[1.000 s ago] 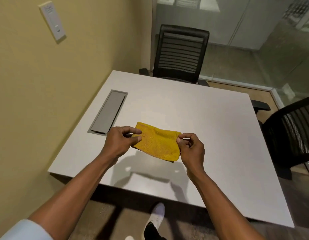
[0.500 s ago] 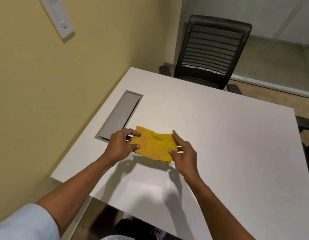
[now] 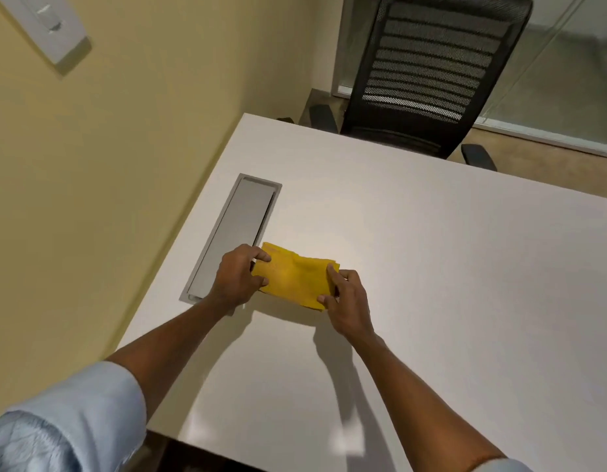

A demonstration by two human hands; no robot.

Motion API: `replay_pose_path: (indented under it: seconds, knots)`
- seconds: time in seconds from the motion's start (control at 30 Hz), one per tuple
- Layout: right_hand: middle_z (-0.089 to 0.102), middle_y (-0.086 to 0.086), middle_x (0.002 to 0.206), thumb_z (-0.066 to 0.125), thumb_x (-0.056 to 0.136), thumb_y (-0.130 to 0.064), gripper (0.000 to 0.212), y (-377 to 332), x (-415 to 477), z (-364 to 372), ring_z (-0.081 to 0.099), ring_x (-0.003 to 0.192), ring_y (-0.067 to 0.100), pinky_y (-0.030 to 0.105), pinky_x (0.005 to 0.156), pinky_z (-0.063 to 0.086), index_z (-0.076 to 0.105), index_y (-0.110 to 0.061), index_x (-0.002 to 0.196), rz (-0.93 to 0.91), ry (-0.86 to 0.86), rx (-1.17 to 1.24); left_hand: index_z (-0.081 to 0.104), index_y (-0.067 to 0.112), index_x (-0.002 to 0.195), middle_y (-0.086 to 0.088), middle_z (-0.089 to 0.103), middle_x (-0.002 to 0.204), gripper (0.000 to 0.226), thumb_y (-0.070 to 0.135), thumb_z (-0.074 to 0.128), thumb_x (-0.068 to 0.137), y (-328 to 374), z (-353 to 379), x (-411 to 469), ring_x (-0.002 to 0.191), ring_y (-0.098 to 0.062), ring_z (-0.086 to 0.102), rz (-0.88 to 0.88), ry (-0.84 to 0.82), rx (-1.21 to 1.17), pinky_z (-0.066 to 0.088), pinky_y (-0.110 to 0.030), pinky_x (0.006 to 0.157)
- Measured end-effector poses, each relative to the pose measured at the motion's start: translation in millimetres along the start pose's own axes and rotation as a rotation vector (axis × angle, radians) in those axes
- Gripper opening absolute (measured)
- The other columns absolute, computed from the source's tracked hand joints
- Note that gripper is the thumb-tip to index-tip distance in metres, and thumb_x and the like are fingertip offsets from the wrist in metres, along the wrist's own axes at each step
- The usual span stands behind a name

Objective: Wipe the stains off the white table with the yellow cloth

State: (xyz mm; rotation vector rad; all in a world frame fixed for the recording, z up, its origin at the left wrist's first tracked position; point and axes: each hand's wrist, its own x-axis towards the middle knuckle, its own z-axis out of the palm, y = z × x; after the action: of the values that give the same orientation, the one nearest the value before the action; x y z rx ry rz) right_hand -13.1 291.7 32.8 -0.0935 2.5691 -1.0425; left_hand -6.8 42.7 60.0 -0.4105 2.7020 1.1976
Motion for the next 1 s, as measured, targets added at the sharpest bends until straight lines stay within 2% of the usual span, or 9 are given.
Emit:
replay_pose_path:
  seconds: [0.2, 0.37, 0.43, 0.5, 0.57, 0.63, 0.77, 0.87, 1.0]
  knots:
    - [0.047, 0.012, 0.144, 0.077, 0.093, -0.009, 0.072, -2.2, 31.6, 27.1, 0.061, 0.113, 0.030, 0.038, 0.091, 0.054, 0.047, -0.015, 0.159, 0.060, 0.012, -0.038, 0.077, 0.004, 0.118, -0.016, 0.072, 0.120, 0.051, -0.001, 0.097, 0.071, -32.8, 6.1, 41.2, 0.104, -0.034, 0.069, 0.021, -0.077, 0.021, 0.060, -0.050, 0.092]
    - [0.051, 0.004, 0.135, 0.064, 0.103, -0.011, 0.051, 2.3, 41.3, 48.6, 0.062, 0.114, 0.027, 0.001, 0.070, 0.043, 0.049, -0.013, 0.151, 0.157, 0.046, -0.050, 0.074, 0.004, 0.123, -0.018, 0.065, 0.124, 0.058, 0.008, 0.099, 0.072, -50.4, 9.1, 56.9, 0.102, -0.034, 0.065, 0.069, -0.182, 0.149, 0.057, -0.048, 0.093]
    - [0.051, 0.006, 0.137, 0.059, 0.104, -0.011, 0.046, 3.9, 39.7, 51.2, 0.062, 0.110, 0.026, 0.013, 0.079, 0.054, 0.049, -0.012, 0.149, 0.155, 0.069, -0.069, 0.069, 0.005, 0.129, -0.018, 0.056, 0.136, 0.062, 0.016, 0.098, 0.076, -55.4, 11.6, 56.5, 0.114, -0.037, 0.064, 0.091, -0.240, 0.250, 0.056, -0.044, 0.095]
    - [0.044, 0.012, 0.148, 0.056, 0.105, -0.015, 0.046, 4.2, 34.2, 51.7, 0.061, 0.117, 0.033, 0.042, 0.094, 0.059, 0.050, -0.009, 0.150, 0.122, 0.054, -0.140, 0.067, 0.005, 0.132, -0.019, 0.048, 0.148, 0.062, 0.028, 0.095, 0.082, -59.8, 12.0, 56.1, 0.126, -0.038, 0.059, 0.131, -0.273, 0.339, 0.055, -0.043, 0.099]
    - [0.038, 0.018, 0.159, 0.057, 0.105, -0.023, 0.046, 0.0, 27.4, 50.5, 0.056, 0.131, 0.038, 0.051, 0.094, 0.060, 0.054, -0.010, 0.148, 0.101, 0.087, -0.216, 0.065, 0.005, 0.134, -0.020, 0.041, 0.159, 0.056, 0.036, 0.086, 0.091, -60.7, 9.2, 54.4, 0.138, -0.038, 0.051, 0.178, -0.267, 0.417, 0.056, -0.048, 0.104]
    - [0.039, 0.020, 0.163, 0.059, 0.105, -0.031, 0.050, -5.2, 21.2, 49.1, 0.052, 0.139, 0.038, 0.052, 0.093, 0.061, 0.054, -0.010, 0.150, 0.046, 0.125, -0.282, 0.062, 0.006, 0.139, -0.021, 0.035, 0.169, 0.050, 0.031, 0.078, 0.099, -62.1, 5.9, 54.7, 0.146, -0.040, 0.046, 0.271, -0.258, 0.498, 0.055, -0.054, 0.108]
    - [0.043, 0.030, 0.163, 0.074, 0.094, -0.015, 0.067, -4.9, 21.1, 57.9, 0.052, 0.144, 0.051, 0.056, 0.103, 0.058, 0.050, 0.002, 0.154, -0.154, 0.047, -0.426, 0.044, 0.010, 0.162, -0.016, 0.015, 0.182, 0.068, 0.031, 0.072, 0.103, -72.4, 5.9, 62.0, 0.164, -0.037, 0.025, 0.436, -0.385, 0.662, 0.041, -0.054, 0.125]
    - [0.021, 0.025, 0.175, 0.066, 0.100, -0.020, 0.079, 0.4, 32.2, 66.4, 0.024, 0.163, 0.044, 0.052, 0.126, 0.037, 0.026, 0.002, 0.165, -0.135, -0.044, -0.477, 0.027, 0.011, 0.171, -0.014, 0.010, 0.183, 0.082, 0.038, 0.068, 0.105, -78.9, 11.0, 69.8, 0.170, -0.032, 0.014, 0.480, -0.433, 0.723, 0.024, -0.048, 0.135]
    - [0.001, 0.019, 0.179, 0.062, 0.104, -0.026, 0.088, 15.3, 37.1, 72.9, 0.006, 0.168, 0.036, 0.047, 0.131, 0.027, 0.007, -0.003, 0.169, -0.111, -0.139, -0.571, 0.009, 0.010, 0.174, -0.015, -0.001, 0.184, 0.089, 0.038, 0.062, 0.108, -87.8, 17.8, 70.6, 0.172, -0.031, 0.002, 0.522, -0.426, 0.866, 0.003, -0.044, 0.139]
